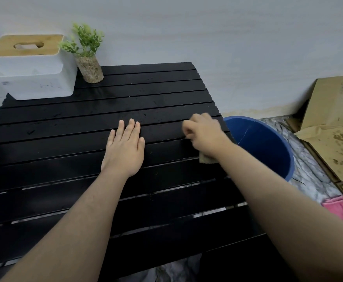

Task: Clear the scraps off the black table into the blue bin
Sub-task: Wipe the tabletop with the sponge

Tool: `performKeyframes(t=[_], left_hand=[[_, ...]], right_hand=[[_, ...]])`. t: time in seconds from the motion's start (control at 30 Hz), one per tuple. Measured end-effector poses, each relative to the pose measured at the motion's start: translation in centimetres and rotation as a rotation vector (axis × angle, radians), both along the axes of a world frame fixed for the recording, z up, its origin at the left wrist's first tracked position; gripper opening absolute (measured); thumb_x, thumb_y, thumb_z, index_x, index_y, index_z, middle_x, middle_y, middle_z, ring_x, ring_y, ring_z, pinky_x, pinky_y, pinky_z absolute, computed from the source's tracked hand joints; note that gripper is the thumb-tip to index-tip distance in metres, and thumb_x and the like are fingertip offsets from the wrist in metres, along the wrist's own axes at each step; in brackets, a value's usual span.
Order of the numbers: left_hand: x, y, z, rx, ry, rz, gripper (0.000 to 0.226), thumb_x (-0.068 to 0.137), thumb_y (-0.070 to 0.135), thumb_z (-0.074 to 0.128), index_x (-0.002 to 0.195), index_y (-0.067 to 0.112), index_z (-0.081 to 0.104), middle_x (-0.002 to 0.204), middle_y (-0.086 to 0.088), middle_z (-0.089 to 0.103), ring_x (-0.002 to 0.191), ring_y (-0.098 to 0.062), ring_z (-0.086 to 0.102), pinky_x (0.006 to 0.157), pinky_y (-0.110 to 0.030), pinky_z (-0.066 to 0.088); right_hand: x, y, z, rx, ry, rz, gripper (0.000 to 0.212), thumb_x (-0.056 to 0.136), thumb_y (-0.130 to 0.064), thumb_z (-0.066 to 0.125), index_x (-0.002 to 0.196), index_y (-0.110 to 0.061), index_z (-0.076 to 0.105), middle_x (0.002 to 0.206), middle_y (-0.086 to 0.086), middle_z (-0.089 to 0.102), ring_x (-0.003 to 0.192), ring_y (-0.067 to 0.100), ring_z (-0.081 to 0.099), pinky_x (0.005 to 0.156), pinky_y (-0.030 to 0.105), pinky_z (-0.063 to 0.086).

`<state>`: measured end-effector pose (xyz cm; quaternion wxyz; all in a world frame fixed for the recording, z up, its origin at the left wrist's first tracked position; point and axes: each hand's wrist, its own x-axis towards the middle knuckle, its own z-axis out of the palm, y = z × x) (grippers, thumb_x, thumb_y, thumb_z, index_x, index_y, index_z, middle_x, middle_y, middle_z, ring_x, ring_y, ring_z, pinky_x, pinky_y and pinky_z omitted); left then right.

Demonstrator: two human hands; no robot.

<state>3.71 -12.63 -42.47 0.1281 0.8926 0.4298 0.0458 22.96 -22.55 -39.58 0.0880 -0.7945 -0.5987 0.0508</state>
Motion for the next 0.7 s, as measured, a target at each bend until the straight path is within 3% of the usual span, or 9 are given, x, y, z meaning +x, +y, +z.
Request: performKeyframes(t=[0.13, 0.27, 0.4, 0.5, 0.6, 0.7], left_hand=[[0.0, -0.1, 0.0, 0.006, 0.001, 0.001, 0.052, 0.098, 0.034, 0.013, 0.147, 0.02, 0.004, 0.159, 0.003, -0.001, 0.146, -0.016, -0.01, 0.119, -0.036, -0.005], [0.0, -0.1, -0.1, 0.005, 0.001, -0.001, 0.052, 0.098, 0.034, 0.014, 0.148, 0.02, 0.004, 0.159, 0.003, 0.0, 0.146, -0.016, -0.01, 0.119, -0.037, -0.004], [0.0, 0.0, 0.0, 0.001, -0.001, 0.0, 0.052, 0.098, 0.034, 0.014, 0.148, 0.02, 0.005, 0.159, 0.003, 0.0, 0.146, -0.016, -0.01, 0.12, -0.036, -0.004], [-0.1, 0.0, 0.0, -0.004, 0.002, 0.004, 0.052, 0.098, 0.034, 0.013, 0.148, 0.02, 0.004, 0.159, 0.004, -0.001, 0.145, -0.015, -0.01, 0.119, -0.036, -0.004], [0.0, 0.1, 0.1, -0.02, 0.003, -0.003, 0.051, 0.099, 0.033, 0.015, 0.147, 0.02, 0.006, 0.159, 0.003, 0.001, 0.146, -0.016, -0.009, 0.119, -0.036, -0.004], [-0.3, -0.1, 1.2, -0.096, -0.123, 0.014, 0.049, 0.099, 0.029, 0.021, 0.147, 0.016, 0.016, 0.158, 0.001, 0.012, 0.146, -0.016, -0.002, 0.12, -0.035, 0.0]], right_hand=[[0.5, -0.6, 0.4, -0.013, -0.014, -0.119, 0.021, 0.085, -0.001, 0.045, 0.082, -0.022, 0.041, 0.107, 0.005, 0.049, 0.1, 0.023, 0.035, 0.079, 0.034, 0.025], [-4.3, 2.4, 0.0, 0.029, 0.01, 0.013, 0.024, 0.081, -0.002, 0.047, 0.081, -0.024, 0.039, 0.104, 0.004, 0.048, 0.105, 0.025, 0.037, 0.08, 0.035, 0.027], [-4.5, 2.7, -0.8, 0.113, 0.045, 0.068, 0.013, 0.085, -0.005, 0.05, 0.087, -0.017, 0.053, 0.101, 0.001, 0.047, 0.104, 0.025, 0.039, 0.078, 0.032, 0.025], [-0.4, 0.2, -0.8, 0.083, 0.036, -0.055, 0.008, 0.087, -0.011, 0.053, 0.091, -0.017, 0.057, 0.111, 0.004, 0.051, 0.108, 0.027, 0.04, 0.082, 0.037, 0.031], [3.6, -3.5, -0.2, 0.11, 0.109, -0.326, 0.007, 0.09, -0.022, 0.055, 0.093, -0.02, 0.061, 0.112, 0.004, 0.054, 0.114, 0.028, 0.042, 0.09, 0.042, 0.034], [3.6, -5.7, -1.0, 0.081, 0.099, -0.429, 0.034, 0.088, -0.044, 0.055, 0.116, -0.024, 0.056, 0.132, 0.004, 0.049, 0.127, 0.03, 0.035, 0.101, 0.047, 0.03]])
